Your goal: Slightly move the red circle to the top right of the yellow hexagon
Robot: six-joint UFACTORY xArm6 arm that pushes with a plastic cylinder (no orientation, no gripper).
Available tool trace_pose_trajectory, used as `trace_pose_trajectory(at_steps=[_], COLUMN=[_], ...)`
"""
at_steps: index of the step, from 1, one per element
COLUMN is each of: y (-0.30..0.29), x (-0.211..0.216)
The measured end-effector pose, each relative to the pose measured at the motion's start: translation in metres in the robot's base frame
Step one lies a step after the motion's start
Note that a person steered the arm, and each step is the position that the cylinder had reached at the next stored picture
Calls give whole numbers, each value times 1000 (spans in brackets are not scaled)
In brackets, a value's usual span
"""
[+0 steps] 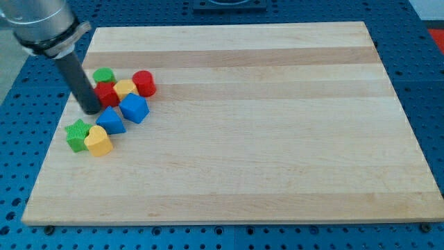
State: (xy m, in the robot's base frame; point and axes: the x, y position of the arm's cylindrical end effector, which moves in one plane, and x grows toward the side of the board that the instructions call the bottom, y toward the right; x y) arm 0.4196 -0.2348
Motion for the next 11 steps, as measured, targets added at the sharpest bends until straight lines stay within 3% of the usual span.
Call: trace_pose_trajectory(at_steps=[2, 5, 7, 9, 11], y=[20, 112, 136, 163, 163], x=[-7, -45, -45, -100, -122])
